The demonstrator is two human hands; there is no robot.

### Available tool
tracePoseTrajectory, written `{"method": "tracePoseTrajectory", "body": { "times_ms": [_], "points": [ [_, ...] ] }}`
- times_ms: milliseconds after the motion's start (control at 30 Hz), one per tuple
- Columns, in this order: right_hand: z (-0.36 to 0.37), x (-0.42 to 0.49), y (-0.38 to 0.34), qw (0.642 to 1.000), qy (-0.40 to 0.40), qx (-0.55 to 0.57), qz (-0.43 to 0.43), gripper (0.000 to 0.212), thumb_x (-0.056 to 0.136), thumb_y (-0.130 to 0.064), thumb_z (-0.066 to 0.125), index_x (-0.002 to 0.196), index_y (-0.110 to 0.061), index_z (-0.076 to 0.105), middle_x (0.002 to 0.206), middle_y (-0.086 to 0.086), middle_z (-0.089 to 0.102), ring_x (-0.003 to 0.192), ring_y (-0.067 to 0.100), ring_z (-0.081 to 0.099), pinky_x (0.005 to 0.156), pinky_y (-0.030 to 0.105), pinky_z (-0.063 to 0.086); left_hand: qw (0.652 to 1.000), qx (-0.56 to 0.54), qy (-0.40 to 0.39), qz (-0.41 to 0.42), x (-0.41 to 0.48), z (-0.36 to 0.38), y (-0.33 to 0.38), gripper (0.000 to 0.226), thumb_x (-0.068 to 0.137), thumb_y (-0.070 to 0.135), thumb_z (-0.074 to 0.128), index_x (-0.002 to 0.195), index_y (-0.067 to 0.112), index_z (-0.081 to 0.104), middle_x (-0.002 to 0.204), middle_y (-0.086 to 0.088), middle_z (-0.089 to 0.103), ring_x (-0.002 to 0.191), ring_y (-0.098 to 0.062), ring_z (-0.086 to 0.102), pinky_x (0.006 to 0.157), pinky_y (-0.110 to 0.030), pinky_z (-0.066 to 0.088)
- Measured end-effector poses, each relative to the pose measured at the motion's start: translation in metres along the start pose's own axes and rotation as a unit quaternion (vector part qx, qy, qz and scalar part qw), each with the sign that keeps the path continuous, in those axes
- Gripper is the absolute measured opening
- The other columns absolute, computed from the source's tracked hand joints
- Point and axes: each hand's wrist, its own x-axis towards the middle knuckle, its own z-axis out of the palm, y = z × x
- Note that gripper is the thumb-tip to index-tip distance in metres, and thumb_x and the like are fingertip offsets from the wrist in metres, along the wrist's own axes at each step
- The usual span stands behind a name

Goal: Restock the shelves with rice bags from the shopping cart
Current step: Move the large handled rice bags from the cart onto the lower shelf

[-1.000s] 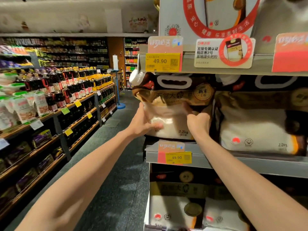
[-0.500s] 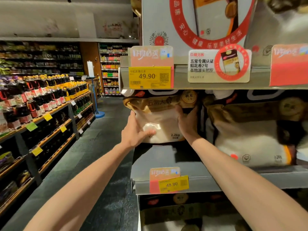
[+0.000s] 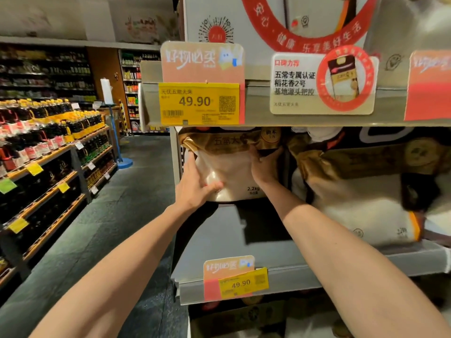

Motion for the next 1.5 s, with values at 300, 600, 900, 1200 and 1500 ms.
{"method": "tracePoseTrajectory", "body": {
  "times_ms": [300, 600, 900, 1200, 1500],
  "points": [
    [-0.028, -0.06, 0.031, 0.936, -0.008, -0.305, -0.176, 0.109, 0.077, -0.033, 0.079, 0.155, -0.012, 0.006, 0.161, 0.018, 0.003, 0.148, 0.035, 0.008, 0.119, 0.044, 0.02, 0.998, 0.006, -0.057, -0.007, -0.021, -0.017, -0.004, 0.122, 0.07, 0.037, 0.088, 0.158, 0.017, 0.005, 0.159, 0.0, 0.024, 0.139, -0.013, 0.028, 0.107, -0.031, 0.033],
    [-0.027, -0.042, 0.043, 0.835, -0.047, -0.495, -0.235, 0.132, 0.069, -0.061, 0.075, 0.153, -0.008, -0.012, 0.156, 0.026, -0.024, 0.145, 0.044, -0.019, 0.114, 0.048, -0.011, 0.89, 0.353, -0.059, 0.283, -0.019, -0.014, 0.018, 0.078, 0.081, 0.027, 0.076, 0.146, 0.002, 0.04, 0.154, -0.027, 0.029, 0.144, -0.042, 0.025, 0.114, -0.049, 0.035],
    [-0.016, -0.023, 0.035, 0.823, -0.072, -0.529, -0.195, 0.138, 0.068, -0.074, 0.066, 0.15, -0.006, -0.022, 0.155, 0.025, -0.026, 0.144, 0.043, -0.022, 0.117, 0.049, -0.009, 0.863, 0.461, -0.164, 0.126, -0.001, -0.003, -0.011, 0.084, 0.093, 0.061, -0.006, 0.153, 0.002, -0.005, 0.162, -0.02, -0.011, 0.15, -0.033, -0.016, 0.124, -0.046, -0.005],
    [-0.022, -0.048, 0.028, 0.833, -0.014, -0.512, -0.211, 0.086, 0.087, -0.05, 0.064, 0.153, -0.016, 0.019, 0.159, 0.019, 0.012, 0.142, 0.038, 0.019, 0.113, 0.045, 0.028, 0.925, 0.332, -0.069, 0.172, -0.021, -0.014, 0.012, 0.039, 0.083, 0.025, 0.076, 0.114, 0.008, 0.059, 0.117, -0.012, 0.056, 0.1, -0.03, 0.054, 0.071, -0.038, 0.05],
    [-0.016, -0.04, 0.031, 0.907, -0.082, -0.362, -0.198, 0.053, 0.09, -0.025, 0.067, 0.132, -0.011, 0.037, 0.145, 0.015, 0.03, 0.117, 0.03, 0.049, 0.085, 0.035, 0.045, 0.965, 0.223, -0.109, 0.082, -0.009, 0.0, 0.004, 0.037, 0.085, 0.029, 0.074, 0.107, 0.014, 0.05, 0.107, -0.005, 0.054, 0.098, -0.028, 0.051, 0.064, -0.042, 0.048]
  ]
}}
